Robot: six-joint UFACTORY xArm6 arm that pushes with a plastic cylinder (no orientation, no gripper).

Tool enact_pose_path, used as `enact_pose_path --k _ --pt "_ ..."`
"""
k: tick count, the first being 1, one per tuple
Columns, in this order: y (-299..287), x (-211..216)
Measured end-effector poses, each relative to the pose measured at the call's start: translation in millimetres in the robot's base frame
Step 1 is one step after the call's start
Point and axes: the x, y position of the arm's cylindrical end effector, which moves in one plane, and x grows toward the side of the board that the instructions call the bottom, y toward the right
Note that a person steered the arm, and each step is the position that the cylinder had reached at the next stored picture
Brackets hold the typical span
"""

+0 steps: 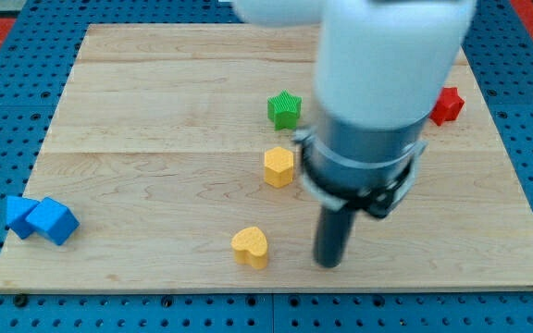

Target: Push the yellow heart to the bottom left of the yellow hexagon

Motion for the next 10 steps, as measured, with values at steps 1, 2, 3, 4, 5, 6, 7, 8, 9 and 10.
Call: enact_pose_path --k 1,2,3,4,5,6,7,8,9,10 --pt "-38 18" --pt "-67 -21" --pt "-94 -39" --pt "-102 -22" --pt "-146 -4" --pt "-137 -38" --pt "-120 -81" --pt "-118 -48" --pt "-171 -6" --pt "-259 -5"
